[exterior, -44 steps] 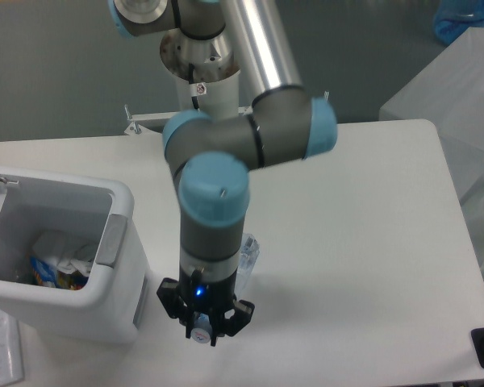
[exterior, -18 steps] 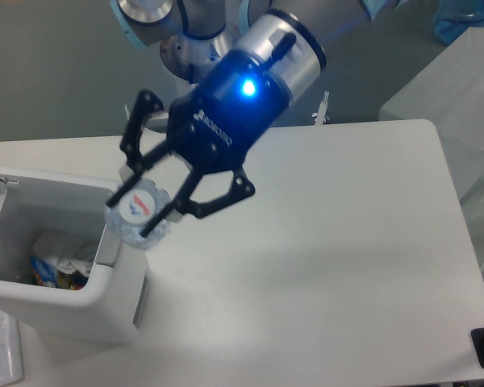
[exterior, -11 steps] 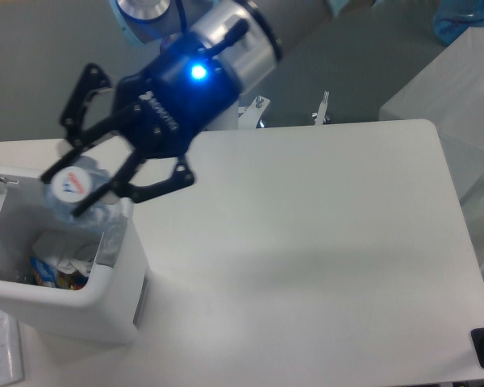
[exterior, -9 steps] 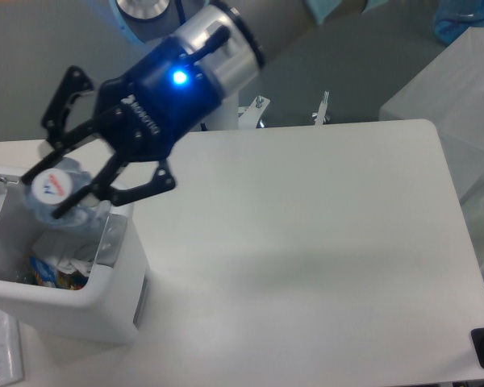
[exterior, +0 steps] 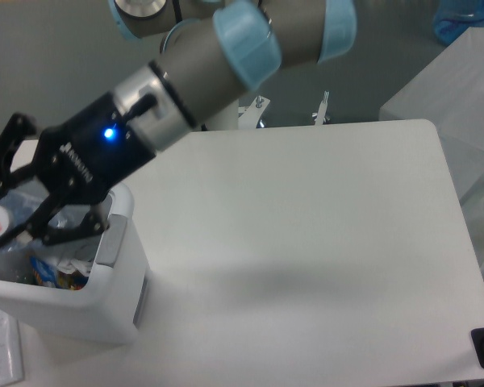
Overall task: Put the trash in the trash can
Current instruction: 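Lower the bottle into the bin and open the gripper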
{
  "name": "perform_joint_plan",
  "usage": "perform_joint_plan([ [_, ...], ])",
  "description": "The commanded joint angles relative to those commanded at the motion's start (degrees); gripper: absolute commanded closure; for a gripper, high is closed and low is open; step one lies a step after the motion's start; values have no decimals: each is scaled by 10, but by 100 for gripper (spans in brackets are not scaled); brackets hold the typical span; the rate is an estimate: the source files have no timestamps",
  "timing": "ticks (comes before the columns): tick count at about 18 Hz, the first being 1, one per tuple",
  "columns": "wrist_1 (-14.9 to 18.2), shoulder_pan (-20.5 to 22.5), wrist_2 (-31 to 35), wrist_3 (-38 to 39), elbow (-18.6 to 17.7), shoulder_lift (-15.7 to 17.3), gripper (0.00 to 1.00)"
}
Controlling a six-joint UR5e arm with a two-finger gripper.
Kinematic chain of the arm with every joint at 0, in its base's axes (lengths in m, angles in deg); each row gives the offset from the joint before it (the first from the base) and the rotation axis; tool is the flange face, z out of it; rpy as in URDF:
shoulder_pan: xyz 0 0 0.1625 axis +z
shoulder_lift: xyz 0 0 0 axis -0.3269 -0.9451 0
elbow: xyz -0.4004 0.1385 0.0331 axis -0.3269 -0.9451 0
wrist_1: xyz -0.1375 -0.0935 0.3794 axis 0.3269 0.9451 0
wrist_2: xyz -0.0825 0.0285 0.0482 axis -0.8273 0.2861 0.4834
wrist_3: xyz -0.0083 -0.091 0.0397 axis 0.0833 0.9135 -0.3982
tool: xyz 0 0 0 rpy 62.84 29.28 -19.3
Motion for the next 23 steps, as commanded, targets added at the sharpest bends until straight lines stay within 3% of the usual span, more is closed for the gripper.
perform_joint_plan([
  [3, -1, -2, 0, -17, -14, 1, 100],
  [8, -1, -5, 4, -26, -47, 10, 86],
  [11, -2, -10, 32, -45, -75, 25, 72],
  [12, -2, -12, 41, -52, -87, 32, 60],
  [14, -2, -12, 54, -58, -100, 44, 14],
  [15, -2, -11, 59, -57, -104, 47, 0],
  [20, 0, -2, 61, -56, -112, 56, 0],
  [23, 0, 27, 72, -55, -110, 68, 0],
])
